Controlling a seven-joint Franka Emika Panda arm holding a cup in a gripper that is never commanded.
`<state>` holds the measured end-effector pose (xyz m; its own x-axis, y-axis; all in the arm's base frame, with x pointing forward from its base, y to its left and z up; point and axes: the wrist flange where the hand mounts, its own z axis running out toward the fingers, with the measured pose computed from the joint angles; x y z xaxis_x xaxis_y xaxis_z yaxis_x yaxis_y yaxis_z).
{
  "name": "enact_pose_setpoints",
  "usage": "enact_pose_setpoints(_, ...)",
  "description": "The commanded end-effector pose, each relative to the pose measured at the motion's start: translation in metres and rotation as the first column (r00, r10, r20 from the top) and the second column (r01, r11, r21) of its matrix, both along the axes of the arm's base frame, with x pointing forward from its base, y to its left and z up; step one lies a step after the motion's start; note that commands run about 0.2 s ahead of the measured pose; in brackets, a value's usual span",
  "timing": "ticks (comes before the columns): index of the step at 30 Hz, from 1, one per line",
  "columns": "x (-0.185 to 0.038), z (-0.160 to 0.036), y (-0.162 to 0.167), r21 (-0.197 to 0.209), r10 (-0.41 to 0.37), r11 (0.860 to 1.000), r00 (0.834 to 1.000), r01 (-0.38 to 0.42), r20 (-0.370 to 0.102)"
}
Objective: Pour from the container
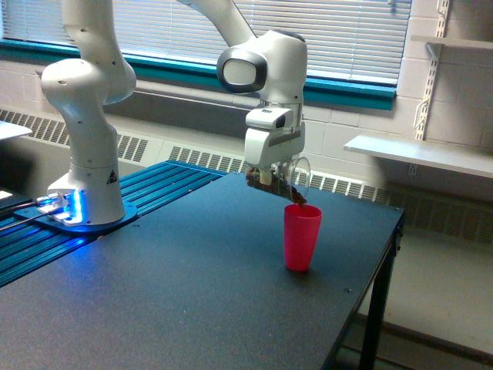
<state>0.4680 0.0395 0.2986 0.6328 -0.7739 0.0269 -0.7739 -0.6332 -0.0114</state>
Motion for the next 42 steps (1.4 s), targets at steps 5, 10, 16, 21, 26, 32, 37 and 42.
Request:
enact_pose_setpoints(5,0.005,-0.002,0.006,0.007,0.027,1.0,0.999,-0.026,-0.025)
enact_pose_setpoints(10,0.011,-0.001,0.009,0.006,0.037,0.999,0.999,-0.037,-0.036)
enact_pose_setpoints(16,0.017,-0.001,0.011,0.009,0.048,0.999,0.998,-0.047,-0.045)
enact_pose_setpoints(21,0.021,-0.002,0.013,0.013,0.055,0.998,0.997,-0.054,-0.055)
enact_pose_setpoints(26,0.025,-0.004,0.015,0.018,0.065,0.998,0.996,-0.064,-0.064)
enact_pose_setpoints(32,0.029,-0.006,0.016,0.021,0.071,0.997,0.995,-0.069,-0.077)
enact_pose_setpoints(37,0.031,-0.006,0.016,0.026,0.071,0.997,0.993,-0.069,-0.09)
enact_pose_setpoints(42,0.032,-0.008,0.016,0.029,0.073,0.997,0.992,-0.07,-0.104)
